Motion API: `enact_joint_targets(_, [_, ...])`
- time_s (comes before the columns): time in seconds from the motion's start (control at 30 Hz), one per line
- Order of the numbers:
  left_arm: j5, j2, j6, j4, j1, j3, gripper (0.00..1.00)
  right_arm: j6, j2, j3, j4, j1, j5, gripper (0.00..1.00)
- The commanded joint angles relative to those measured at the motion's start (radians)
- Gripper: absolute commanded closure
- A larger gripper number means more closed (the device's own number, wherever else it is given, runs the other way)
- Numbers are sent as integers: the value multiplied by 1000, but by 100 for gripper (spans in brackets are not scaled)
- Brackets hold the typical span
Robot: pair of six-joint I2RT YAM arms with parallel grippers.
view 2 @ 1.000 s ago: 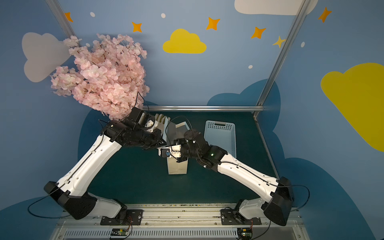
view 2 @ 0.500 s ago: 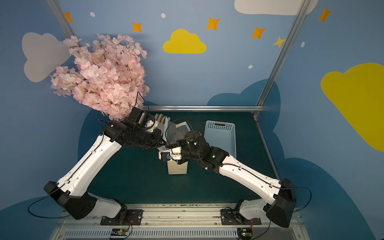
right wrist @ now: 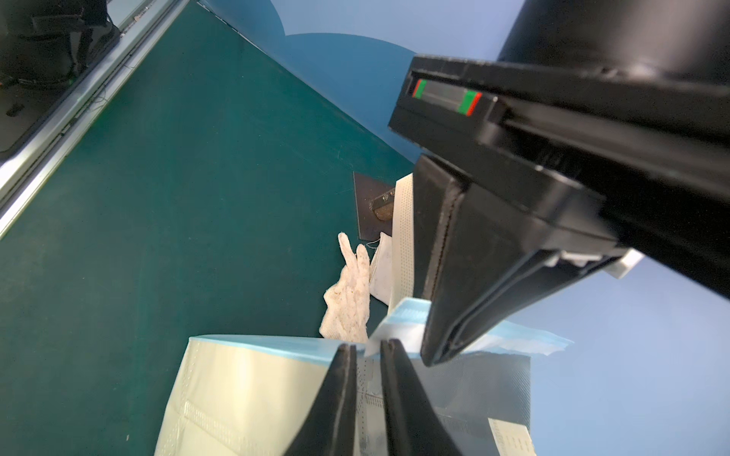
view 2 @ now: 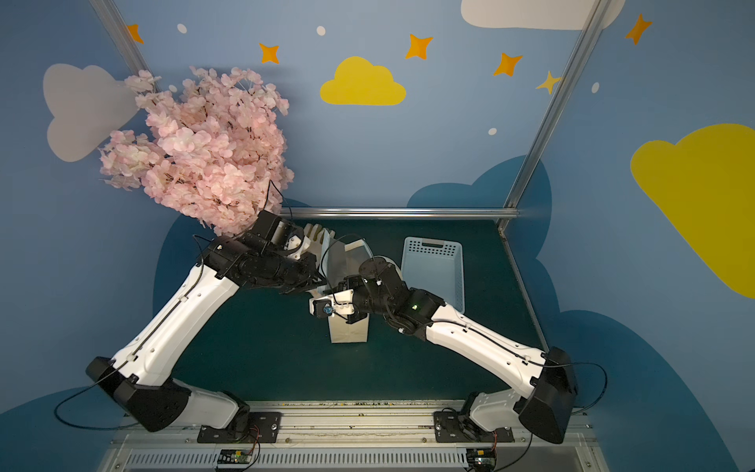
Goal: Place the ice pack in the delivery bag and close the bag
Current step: Tear off the adhesive seal from the delivery bag.
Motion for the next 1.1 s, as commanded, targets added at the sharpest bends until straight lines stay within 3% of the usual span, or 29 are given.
enact_joint_targets(0.0, [19, -11, 10, 7, 3, -6, 97, 9, 8, 40, 33, 5, 3, 81])
enact_joint_targets(0.23, [20, -12, 18, 4, 3, -7, 98, -12, -2, 57, -9, -10, -5, 74])
enact_joint_targets(1.07, [18, -17, 17, 5, 3, -12, 97, -24, 20, 48, -28, 7, -7, 78])
